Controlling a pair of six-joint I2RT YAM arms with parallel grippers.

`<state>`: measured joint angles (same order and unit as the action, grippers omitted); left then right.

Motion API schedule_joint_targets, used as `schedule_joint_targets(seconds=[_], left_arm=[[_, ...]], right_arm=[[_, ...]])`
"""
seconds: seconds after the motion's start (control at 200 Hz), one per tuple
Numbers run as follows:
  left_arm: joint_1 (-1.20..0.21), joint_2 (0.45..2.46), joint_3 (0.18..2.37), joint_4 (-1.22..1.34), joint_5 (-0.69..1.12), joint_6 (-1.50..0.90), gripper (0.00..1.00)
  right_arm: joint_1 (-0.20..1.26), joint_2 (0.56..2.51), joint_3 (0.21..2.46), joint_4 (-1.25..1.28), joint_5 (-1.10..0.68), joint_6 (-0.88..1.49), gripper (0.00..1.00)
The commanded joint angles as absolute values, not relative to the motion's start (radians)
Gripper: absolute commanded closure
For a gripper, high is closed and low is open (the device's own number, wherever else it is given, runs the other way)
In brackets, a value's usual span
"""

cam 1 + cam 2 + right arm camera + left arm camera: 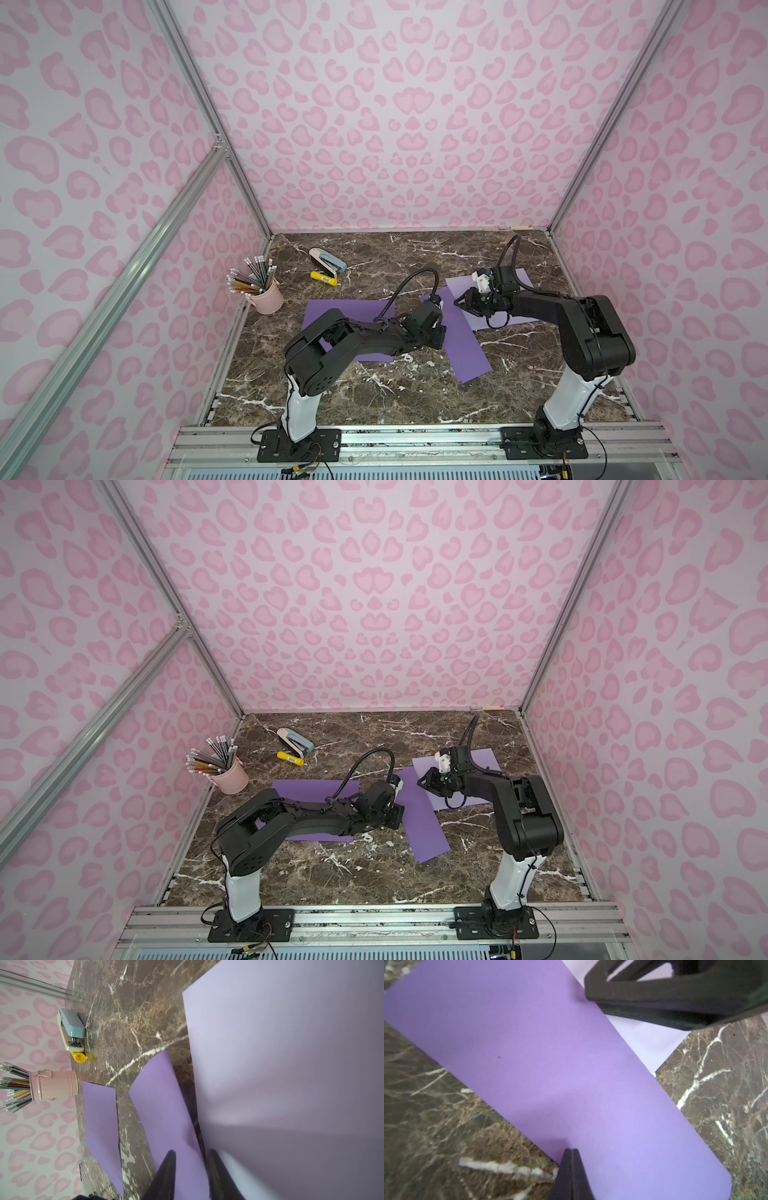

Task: Fold the rectangular paper in half along the long edge
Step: Fold the paper at the center of the board.

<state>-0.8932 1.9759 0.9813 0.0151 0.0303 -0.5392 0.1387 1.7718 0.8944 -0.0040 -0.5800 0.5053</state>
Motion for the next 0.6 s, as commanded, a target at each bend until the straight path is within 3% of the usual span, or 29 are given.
schedule_joint_targets(seconds=[0.0, 0.38, 0.6], left_arm=[[-0.894, 1.983, 0.971, -0.183, 0.031, -0.543, 0.96], [-0.895, 1.986, 0.973, -0.180, 0.034, -0.549, 0.96], [-0.897, 2.006, 0.984, -0.180, 0.040, -0.547, 0.96]], right_arm=[[0.117, 1.704, 0.815, -0.008, -0.614, 0.470, 0.66], [0.097, 1.407, 0.534, -0.079, -0.599, 0.434, 0.64], [0.094, 1.374, 0.467, -0.095, -0.557, 0.434, 0.64]])
